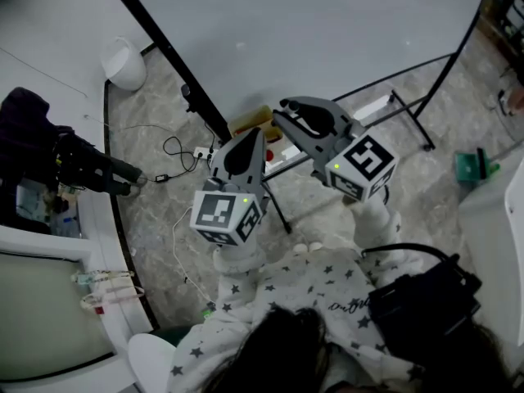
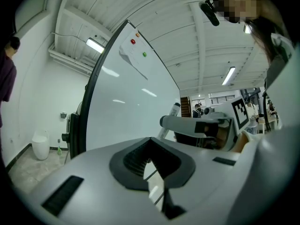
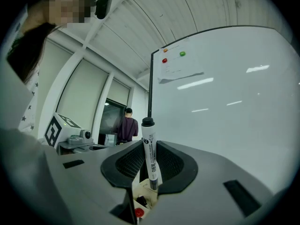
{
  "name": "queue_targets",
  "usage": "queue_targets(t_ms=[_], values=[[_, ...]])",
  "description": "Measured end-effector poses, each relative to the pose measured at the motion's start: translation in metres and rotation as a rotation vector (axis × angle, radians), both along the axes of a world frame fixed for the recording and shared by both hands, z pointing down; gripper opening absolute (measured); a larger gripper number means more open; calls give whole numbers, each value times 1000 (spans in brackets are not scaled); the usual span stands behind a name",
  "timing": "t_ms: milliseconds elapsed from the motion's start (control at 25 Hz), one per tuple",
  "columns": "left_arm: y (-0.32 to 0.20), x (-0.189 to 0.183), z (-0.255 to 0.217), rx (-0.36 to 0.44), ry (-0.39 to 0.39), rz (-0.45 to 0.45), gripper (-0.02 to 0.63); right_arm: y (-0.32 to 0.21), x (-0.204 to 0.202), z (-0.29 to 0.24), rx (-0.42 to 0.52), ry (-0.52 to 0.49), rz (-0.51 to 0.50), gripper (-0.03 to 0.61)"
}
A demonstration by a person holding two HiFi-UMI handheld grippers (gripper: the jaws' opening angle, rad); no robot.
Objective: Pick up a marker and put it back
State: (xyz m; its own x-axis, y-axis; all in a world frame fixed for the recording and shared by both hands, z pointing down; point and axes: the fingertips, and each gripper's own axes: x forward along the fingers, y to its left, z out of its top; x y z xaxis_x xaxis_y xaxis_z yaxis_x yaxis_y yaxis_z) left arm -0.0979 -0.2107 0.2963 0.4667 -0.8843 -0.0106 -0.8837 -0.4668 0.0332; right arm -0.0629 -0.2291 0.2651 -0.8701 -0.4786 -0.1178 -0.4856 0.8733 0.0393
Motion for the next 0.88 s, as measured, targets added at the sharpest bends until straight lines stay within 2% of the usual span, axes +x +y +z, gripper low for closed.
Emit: queue_targets(t_ms=[280,880], values=[[0,3,0,4,-23,30,2,2,-5,-2,2,6,-5,83],[-7,-2,3,6,16,38,2,-2,-9,-2,-11,-7,-15,83]])
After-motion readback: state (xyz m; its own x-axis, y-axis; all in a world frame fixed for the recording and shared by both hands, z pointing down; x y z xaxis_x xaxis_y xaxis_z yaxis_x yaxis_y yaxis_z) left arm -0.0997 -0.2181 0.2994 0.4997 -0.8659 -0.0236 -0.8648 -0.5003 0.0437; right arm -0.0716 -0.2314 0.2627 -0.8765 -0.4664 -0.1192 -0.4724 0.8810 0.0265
